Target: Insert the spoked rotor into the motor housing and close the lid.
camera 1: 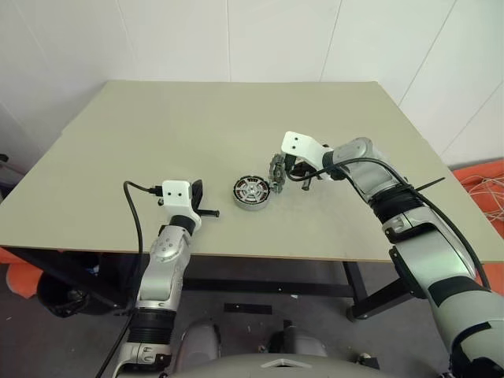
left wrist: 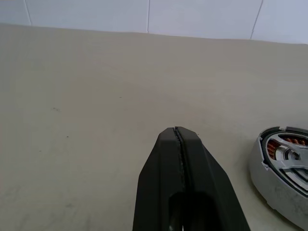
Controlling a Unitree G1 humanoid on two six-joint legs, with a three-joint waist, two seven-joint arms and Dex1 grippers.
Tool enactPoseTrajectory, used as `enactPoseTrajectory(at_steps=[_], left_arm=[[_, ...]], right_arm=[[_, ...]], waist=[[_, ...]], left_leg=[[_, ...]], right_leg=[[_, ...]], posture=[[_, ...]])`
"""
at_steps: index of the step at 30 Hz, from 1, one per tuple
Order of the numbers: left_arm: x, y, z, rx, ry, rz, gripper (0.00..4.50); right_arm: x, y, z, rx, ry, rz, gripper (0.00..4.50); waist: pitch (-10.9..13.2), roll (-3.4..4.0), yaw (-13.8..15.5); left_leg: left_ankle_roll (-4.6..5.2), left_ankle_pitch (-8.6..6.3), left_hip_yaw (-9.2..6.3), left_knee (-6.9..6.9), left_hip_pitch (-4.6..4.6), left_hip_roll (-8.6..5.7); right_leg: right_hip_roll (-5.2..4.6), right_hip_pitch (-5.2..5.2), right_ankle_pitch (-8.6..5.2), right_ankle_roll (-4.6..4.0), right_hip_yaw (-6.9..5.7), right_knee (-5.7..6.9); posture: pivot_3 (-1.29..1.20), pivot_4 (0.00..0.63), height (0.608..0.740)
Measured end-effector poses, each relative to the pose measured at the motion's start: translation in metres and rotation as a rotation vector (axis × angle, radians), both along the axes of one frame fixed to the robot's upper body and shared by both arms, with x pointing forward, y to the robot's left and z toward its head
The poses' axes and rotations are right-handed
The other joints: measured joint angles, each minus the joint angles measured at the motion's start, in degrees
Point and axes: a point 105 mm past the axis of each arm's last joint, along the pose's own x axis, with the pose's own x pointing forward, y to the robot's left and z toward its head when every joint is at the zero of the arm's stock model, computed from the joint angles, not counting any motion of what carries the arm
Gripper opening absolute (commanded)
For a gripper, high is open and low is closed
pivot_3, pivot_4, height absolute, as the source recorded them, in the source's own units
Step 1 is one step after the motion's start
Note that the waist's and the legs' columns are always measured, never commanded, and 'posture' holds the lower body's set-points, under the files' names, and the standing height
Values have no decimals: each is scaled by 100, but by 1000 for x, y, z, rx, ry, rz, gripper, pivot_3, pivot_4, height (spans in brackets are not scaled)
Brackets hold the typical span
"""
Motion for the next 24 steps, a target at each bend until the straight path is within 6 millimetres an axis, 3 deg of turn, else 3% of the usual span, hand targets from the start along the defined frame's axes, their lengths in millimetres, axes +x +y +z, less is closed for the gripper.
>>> enactPoseTrajectory(at_steps=[9,15,24], left_arm=[[0,2,0,0,2,3,0],[0,2,0,0,1,3,0],[0,2,0,1,4,3,0]], right_arm=[[-5,17,4,154,36,-30,27],[-24,38,2,256,156,6,27],[-32,69,-6,370,224,-24,27]], waist=[[0,0,12],[0,0,-8],[0,0,11]], left_leg=[[2,0,0,4,-2,0],[11,5,0,4,1,2],[-3,1,-1,4,10,1]], right_leg=[[-1,1,0,0,0,0],[1,2,0,0,0,0],[0,10,1,0,0,0]], posture=[[0,0,740],[0,0,740],[0,0,740]])
